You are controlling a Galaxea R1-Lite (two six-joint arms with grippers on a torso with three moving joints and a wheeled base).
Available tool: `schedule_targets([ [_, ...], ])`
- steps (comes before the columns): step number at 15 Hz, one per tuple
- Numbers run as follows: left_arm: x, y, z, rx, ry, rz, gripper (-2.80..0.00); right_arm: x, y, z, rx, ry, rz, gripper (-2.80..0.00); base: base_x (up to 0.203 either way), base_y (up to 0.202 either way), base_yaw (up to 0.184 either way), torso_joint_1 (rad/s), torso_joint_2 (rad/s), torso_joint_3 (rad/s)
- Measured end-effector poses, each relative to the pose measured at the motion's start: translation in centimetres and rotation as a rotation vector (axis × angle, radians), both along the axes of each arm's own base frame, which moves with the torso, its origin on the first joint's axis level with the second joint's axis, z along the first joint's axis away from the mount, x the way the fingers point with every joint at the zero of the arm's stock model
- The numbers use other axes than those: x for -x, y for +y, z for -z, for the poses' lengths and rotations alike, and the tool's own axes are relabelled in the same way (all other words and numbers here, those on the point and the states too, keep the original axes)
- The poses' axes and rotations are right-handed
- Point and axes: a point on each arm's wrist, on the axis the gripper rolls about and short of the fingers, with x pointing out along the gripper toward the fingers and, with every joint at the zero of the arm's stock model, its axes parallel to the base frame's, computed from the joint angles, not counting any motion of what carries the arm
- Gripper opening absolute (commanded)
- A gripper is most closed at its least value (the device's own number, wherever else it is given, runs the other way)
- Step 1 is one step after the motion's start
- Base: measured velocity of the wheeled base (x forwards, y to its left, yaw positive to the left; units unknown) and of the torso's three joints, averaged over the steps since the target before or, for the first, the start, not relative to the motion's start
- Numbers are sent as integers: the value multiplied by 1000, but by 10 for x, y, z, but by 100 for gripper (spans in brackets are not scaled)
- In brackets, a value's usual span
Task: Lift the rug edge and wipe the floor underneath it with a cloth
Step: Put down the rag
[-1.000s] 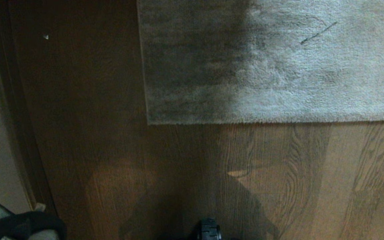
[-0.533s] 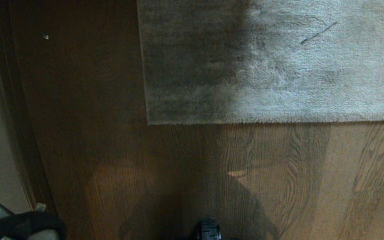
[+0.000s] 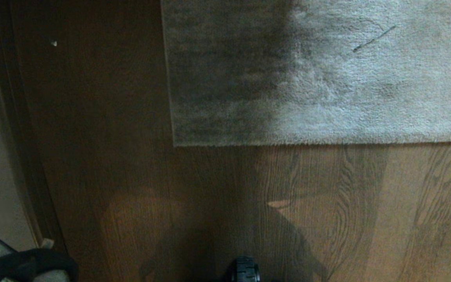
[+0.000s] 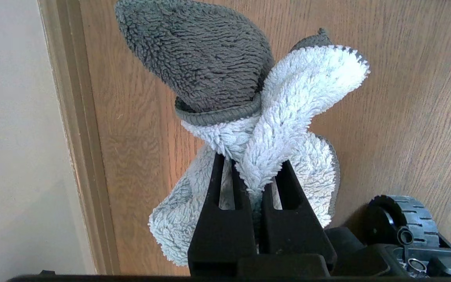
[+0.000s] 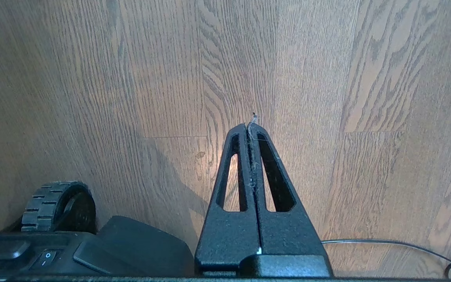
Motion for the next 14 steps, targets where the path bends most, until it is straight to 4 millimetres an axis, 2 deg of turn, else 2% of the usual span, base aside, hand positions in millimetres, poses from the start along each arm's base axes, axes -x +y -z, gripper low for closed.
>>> schedule_targets([
  [14,-2,0,-1,2,25,0,-280,0,0,0,-1,0,0,-280,0,0,0,0,0,0],
])
